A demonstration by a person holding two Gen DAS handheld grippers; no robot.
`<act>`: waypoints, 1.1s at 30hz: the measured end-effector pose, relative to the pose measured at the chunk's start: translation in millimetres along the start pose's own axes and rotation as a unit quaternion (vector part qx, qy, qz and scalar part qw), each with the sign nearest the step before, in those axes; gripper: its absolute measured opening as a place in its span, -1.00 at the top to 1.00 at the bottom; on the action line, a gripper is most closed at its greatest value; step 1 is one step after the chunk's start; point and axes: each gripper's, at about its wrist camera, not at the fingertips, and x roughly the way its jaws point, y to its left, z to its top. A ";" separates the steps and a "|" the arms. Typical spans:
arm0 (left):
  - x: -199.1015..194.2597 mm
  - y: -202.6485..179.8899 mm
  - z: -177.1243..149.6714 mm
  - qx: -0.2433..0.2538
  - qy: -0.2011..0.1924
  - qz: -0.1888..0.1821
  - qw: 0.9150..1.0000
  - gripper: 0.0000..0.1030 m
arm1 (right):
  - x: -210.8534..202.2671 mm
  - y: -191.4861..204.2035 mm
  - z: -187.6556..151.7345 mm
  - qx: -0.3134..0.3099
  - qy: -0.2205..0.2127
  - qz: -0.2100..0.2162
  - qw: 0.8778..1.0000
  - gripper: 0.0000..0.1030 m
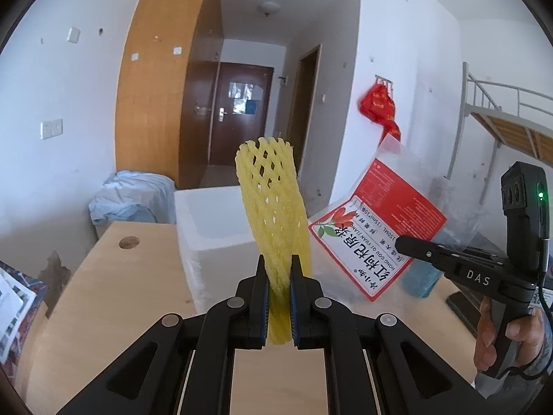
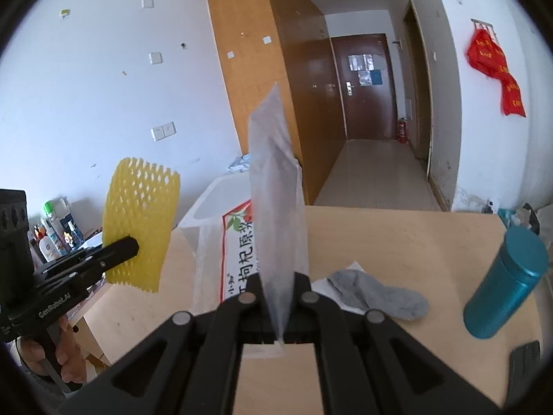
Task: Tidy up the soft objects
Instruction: 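Carry the yellow net with the left tool while the right tool carries the bag toward the foam box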
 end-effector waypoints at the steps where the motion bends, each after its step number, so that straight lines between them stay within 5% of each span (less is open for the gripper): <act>1: 0.3 0.2 1.2 0.000 0.001 0.002 1.000 0.81 | 2.0 1.0 2.2 -0.003 -0.001 0.000 1.000 0.97; 13: 17.0 8.9 24.5 0.003 -0.004 0.018 1.000 0.81 | 10.8 3.7 28.5 -0.030 -0.023 -0.010 0.999 0.97; 33: 127.0 44.3 55.9 -0.025 0.062 0.022 0.997 0.81 | 62.1 -15.0 56.1 -0.031 -0.011 -0.043 0.999 0.97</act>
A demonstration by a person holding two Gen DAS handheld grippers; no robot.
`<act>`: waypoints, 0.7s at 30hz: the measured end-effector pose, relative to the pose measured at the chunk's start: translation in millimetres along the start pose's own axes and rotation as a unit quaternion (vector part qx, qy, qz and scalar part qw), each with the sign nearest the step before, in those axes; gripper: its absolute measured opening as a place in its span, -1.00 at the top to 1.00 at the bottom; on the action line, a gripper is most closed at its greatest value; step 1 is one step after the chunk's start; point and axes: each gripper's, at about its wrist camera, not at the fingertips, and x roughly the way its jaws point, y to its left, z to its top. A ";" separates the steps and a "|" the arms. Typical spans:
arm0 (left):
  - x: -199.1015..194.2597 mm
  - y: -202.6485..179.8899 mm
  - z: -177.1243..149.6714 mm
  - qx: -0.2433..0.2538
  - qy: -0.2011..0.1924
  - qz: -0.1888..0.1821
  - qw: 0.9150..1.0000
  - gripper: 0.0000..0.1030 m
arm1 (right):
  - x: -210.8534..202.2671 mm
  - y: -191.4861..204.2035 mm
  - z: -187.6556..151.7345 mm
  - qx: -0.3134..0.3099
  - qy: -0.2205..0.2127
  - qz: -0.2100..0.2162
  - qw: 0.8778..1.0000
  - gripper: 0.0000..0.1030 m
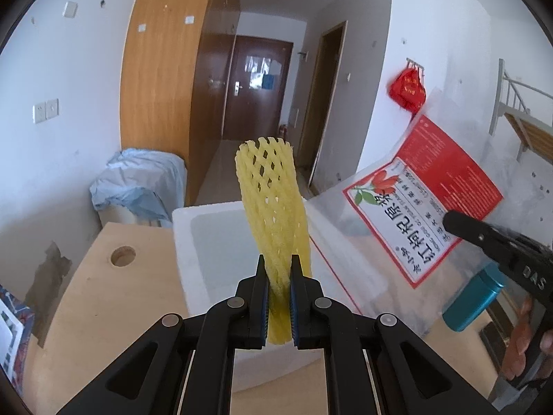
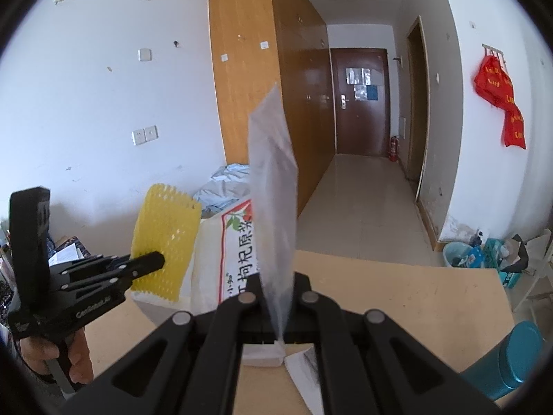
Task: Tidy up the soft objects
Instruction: 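Carry the yellow net with the left tool while the right tool carries the bag toward the foam box, then open the left tool over the foam box while the right tool holds the bag above it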
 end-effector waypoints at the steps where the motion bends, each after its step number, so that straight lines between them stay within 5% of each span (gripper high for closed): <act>1: 5.4 0.1 2.2 0.000 0.004 0.003 1.000 0.81 | -0.2 -1.3 -1.0 0.000 0.001 -0.001 1.000 0.97; 21: 58.8 -0.6 1.7 0.010 0.055 0.013 0.998 0.77 | 1.2 -4.9 13.9 0.010 0.002 -0.007 1.000 0.97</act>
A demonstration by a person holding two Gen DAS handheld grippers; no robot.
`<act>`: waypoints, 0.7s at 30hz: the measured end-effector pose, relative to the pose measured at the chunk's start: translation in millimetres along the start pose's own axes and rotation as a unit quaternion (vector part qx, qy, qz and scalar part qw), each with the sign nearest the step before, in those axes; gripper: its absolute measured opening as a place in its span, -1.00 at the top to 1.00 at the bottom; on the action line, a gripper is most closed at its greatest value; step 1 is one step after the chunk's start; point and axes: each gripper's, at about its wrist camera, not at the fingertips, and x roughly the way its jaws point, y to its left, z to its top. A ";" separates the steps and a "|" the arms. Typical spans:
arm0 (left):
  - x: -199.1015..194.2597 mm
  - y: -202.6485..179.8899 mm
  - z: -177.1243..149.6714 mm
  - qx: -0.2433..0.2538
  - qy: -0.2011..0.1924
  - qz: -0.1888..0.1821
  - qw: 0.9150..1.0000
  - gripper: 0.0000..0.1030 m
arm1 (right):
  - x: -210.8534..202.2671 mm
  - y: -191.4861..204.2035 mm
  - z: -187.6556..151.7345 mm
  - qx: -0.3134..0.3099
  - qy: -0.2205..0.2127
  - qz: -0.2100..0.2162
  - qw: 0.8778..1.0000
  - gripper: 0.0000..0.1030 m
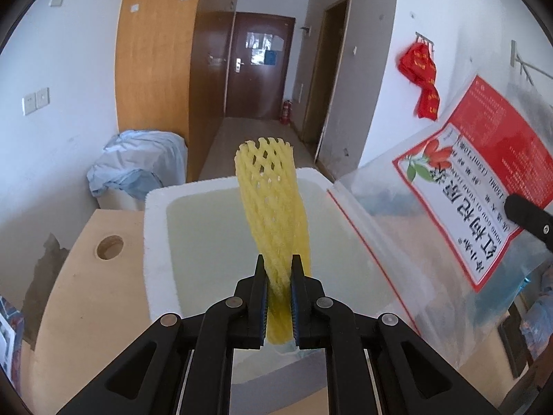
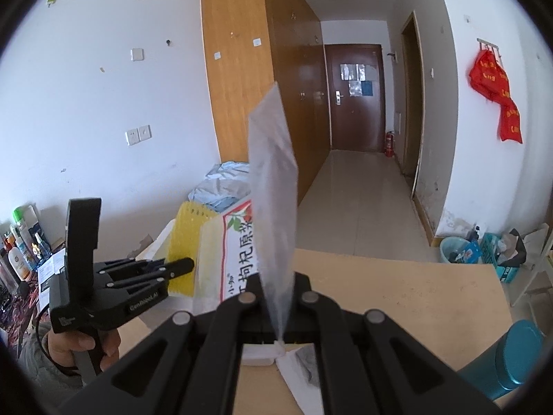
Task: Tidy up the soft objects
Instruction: 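Open the left tool over the foam box while the right tool holds the bag above it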
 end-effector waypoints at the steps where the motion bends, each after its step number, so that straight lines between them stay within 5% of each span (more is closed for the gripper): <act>1: 0.7 -1.3 -0.5 0.002 0.003 0.002 1.000 0.74 | -0.7 0.0 0.1 0.001 -0.001 0.000 1.000 0.97; 3: 0.3 -2.8 -0.9 0.005 0.001 0.007 1.000 0.56 | -1.1 0.5 -0.9 0.002 -0.002 -0.001 1.000 0.97; 5: -1.5 -4.2 -1.4 0.009 -0.006 0.012 1.000 -0.16 | -0.6 0.2 -1.3 0.004 -0.002 0.000 1.000 0.97; 8: -11.9 -1.6 -2.7 0.000 -0.034 0.022 0.999 -0.67 | -0.8 0.8 -1.8 0.005 -0.001 0.001 1.000 0.97; 21: -61.2 3.7 -21.8 -0.010 -0.065 0.044 0.997 -0.94 | 2.9 1.8 -1.6 0.004 0.000 0.010 1.000 0.97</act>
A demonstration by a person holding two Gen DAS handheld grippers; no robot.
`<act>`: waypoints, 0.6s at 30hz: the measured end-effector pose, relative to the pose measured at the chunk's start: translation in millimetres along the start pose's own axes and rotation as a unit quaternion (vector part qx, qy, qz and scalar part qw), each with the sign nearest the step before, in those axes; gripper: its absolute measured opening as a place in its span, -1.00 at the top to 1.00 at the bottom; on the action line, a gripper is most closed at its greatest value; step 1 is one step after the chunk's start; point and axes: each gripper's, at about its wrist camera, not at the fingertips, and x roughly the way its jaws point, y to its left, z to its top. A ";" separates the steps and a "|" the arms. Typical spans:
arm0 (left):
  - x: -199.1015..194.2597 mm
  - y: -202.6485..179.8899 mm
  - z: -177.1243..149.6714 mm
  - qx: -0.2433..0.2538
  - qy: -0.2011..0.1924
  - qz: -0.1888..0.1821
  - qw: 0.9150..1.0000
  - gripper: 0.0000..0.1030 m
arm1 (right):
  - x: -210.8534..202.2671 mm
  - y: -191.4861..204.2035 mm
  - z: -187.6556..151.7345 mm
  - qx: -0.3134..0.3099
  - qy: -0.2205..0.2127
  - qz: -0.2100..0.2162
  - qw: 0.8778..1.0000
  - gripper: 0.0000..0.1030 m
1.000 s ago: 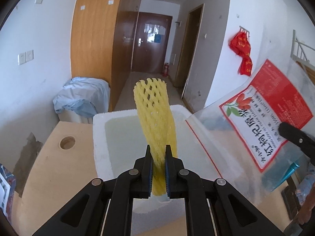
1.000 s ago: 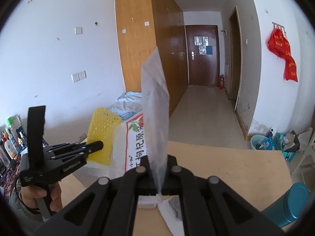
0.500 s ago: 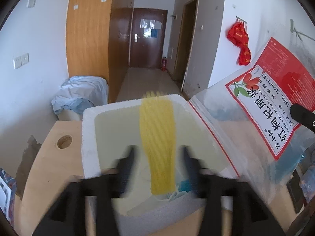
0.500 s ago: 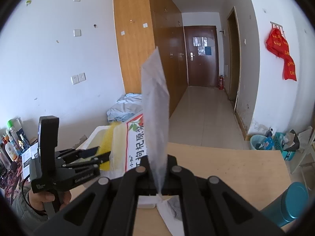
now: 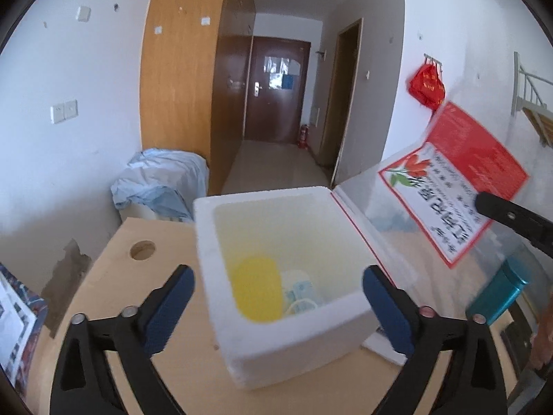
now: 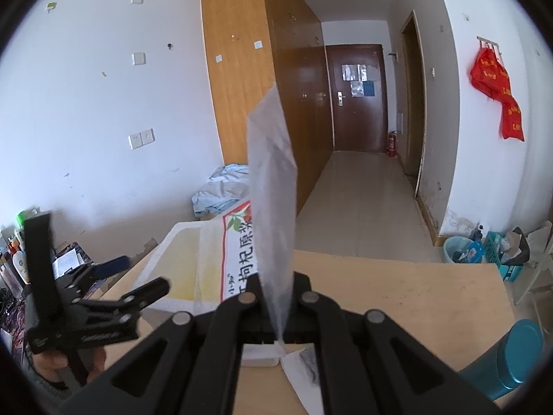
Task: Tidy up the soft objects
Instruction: 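Open the left tool over the foam box while the right tool holds the bag above it, then lower the plastic bag into the foam box and open the right tool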
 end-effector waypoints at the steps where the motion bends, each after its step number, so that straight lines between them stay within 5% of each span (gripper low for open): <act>1: -7.1 1.4 -3.1 0.000 -0.008 0.002 1.000 -0.95 | 1.3 1.1 0.5 -0.002 0.001 0.001 1.000 0.97; 18: -36.0 40.1 -39.3 -0.039 -0.017 0.026 0.999 -0.96 | 42.3 35.6 15.3 -0.031 0.018 0.026 0.999 0.97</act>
